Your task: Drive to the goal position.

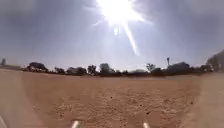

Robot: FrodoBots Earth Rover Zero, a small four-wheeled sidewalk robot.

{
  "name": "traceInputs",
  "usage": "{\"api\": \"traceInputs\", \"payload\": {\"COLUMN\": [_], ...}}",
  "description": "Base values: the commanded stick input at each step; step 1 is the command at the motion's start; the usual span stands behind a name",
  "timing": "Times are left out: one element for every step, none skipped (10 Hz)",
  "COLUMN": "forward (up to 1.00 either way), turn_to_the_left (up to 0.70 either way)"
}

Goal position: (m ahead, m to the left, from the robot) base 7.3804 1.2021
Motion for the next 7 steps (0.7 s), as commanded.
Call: {"api": "traceInputs", "payload": {"forward": [1.0, 1.0, 1.0, 1.0, 1.0, 1.0, 1.0], "turn_to_the_left": [0.0, 0.0, 0.0, 0.0, 0.0, 0.0, 0.0]}}
